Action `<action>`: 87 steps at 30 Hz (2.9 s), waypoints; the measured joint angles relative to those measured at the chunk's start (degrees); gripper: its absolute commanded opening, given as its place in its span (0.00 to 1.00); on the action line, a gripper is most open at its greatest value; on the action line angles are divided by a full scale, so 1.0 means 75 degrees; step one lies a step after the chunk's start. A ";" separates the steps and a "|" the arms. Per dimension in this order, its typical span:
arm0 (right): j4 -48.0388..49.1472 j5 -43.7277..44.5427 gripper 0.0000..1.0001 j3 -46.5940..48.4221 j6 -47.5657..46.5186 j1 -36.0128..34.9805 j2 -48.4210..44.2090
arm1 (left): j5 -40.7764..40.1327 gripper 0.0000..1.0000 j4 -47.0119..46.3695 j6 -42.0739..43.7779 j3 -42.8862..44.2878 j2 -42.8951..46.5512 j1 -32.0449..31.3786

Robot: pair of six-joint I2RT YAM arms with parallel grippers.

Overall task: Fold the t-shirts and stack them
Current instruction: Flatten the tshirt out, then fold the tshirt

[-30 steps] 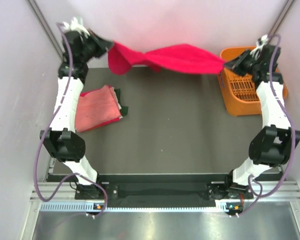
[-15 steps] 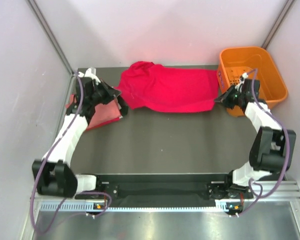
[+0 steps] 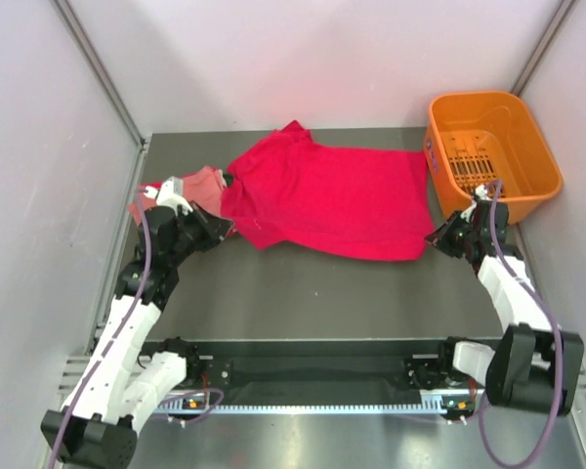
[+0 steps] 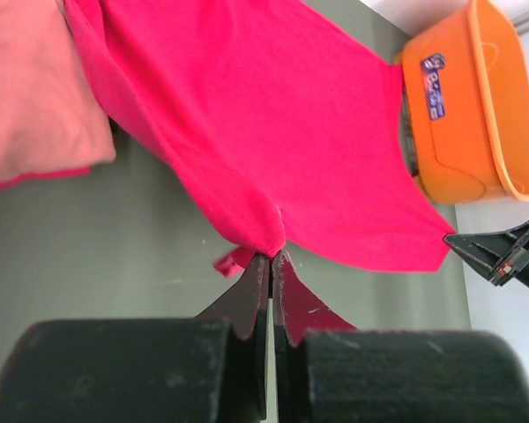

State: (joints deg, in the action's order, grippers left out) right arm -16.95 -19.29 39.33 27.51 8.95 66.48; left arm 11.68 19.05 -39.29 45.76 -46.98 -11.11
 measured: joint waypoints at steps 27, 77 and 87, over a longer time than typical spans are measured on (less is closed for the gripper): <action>-0.0825 0.1964 0.00 -0.0493 -0.0117 -0.0819 -0.0487 | -0.0493 0.00 0.0096 -0.0289 -0.0603 -0.1338 -0.0233; -0.0545 0.4660 0.01 0.2072 0.3416 -0.1422 0.2428 | -0.1276 0.00 -0.1221 -0.0233 0.3838 -0.6685 0.0178; 0.0003 0.4768 0.65 0.2192 0.4803 -0.1521 0.2483 | -0.1314 0.00 -0.1719 -0.0440 0.4532 -0.7501 0.0338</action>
State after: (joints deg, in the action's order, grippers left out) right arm -16.93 16.47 55.77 63.53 -2.46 85.10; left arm 1.83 6.15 -42.59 79.75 -103.24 -8.58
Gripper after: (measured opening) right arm 0.392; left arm 0.015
